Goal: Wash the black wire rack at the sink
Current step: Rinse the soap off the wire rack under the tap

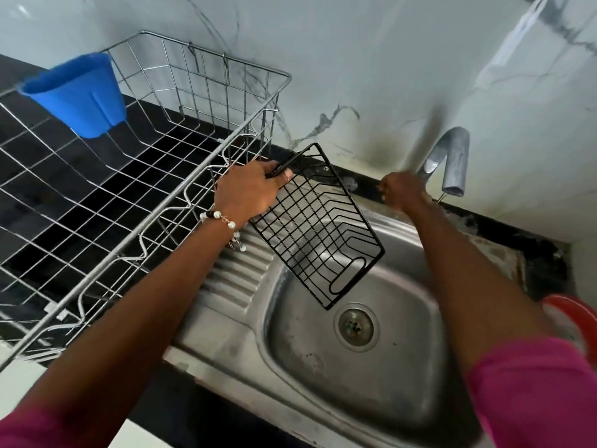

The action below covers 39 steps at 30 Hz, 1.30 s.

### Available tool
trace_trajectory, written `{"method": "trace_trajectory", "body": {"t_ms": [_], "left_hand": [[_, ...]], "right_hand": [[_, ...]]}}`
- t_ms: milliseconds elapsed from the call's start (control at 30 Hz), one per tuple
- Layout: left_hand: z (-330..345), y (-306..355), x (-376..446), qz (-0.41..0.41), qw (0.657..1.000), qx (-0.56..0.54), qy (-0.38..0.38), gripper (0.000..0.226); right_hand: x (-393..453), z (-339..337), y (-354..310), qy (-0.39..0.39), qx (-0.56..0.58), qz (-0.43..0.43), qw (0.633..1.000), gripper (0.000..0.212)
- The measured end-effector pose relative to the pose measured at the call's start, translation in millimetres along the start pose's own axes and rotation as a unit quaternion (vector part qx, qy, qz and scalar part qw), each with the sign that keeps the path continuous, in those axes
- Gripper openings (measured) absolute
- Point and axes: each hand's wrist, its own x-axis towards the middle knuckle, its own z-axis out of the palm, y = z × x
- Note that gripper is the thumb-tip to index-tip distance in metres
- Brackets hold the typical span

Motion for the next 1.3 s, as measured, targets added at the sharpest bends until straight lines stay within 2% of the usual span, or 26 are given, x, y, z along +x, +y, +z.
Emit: {"method": "trace_trajectory", "body": {"t_ms": [133,233,300,400,467,567,633,767,867,933,1067,1133,1200,1233,1267,1300], "left_hand": [[2.1,3.5,-3.5,0.003,1.0,-0.004,-0.01,0.056],[3.8,6.3,-5.1,0.006,1.0,0.006,-0.013,0.056],[4.7,9.3,-7.0,0.009,1.0,0.013,-0.017,0.056],[3.9,12.3,-10.9,0.008,1.0,0.01,-0.024,0.055],[4.5,14.4,-13.3,0.008,0.999,0.006,-0.033,0.054],[7.6,15.9,-15.3,0.001,0.999,-0.016,-0.045,0.052],[10.5,16.8,-17.2,-0.005,0.998,-0.031,-0.045,0.052],[16.9,18.0,-19.9,-0.018,0.996,-0.064,-0.056,0.051],[17.1,21.9,-22.5,-0.018,0.996,-0.056,-0.061,0.052],[15.9,25.9,-27.0,-0.019,0.995,-0.069,-0.064,0.05],[15.2,28.2,-33.9,0.002,0.995,-0.091,-0.047,0.05],[16.1,24.6,-35.8,0.012,0.991,-0.118,-0.055,0.052],[17.3,20.5,-39.4,0.009,0.98,-0.181,-0.084,0.049],[17.1,19.2,-42.5,0.01,0.972,-0.213,-0.095,0.048],[16.1,18.8,-46.4,0.012,0.964,-0.244,-0.102,0.046],[15.3,18.8,-49.3,0.016,0.955,-0.276,-0.108,0.045]], "right_hand": [[-13.0,2.3,9.3,-0.04,0.023,0.026,0.999,0.027],[-14.1,8.1,12.1,-0.026,0.066,0.044,0.997,0.033],[-14.5,6.5,12.4,-0.003,0.128,0.064,0.99,0.031],[-19.3,7.1,14.1,0.045,0.28,0.124,0.951,0.027],[-25.4,8.5,16.5,0.078,0.379,0.156,0.909,0.025],[-33.4,6.7,22.5,0.105,0.571,0.237,0.779,0.024],[-44.0,-0.9,21.8,0.12,0.641,0.258,0.713,0.028],[-60.7,-13.7,14.9,0.152,0.713,0.268,0.629,0.035],[-68.3,-13.5,17.0,0.163,0.722,0.302,0.602,0.022],[-77.4,-10.3,22.7,0.133,0.719,0.309,0.609,0.017],[-101.8,5.5,31.9,0.084,0.648,0.324,0.684,0.016],[-118.4,17.8,39.6,0.069,0.609,0.364,0.702,0.019],[-140.5,25.5,45.3,-0.019,0.622,0.391,0.678,0.018],[-153.3,27.4,47.3,-0.085,0.634,0.395,0.66,0.028],[-164.7,30.5,50.6,-0.15,0.651,0.391,0.634,0.047],[-175.0,34.6,54.3,-0.197,0.682,0.383,0.591,0.063]]}}
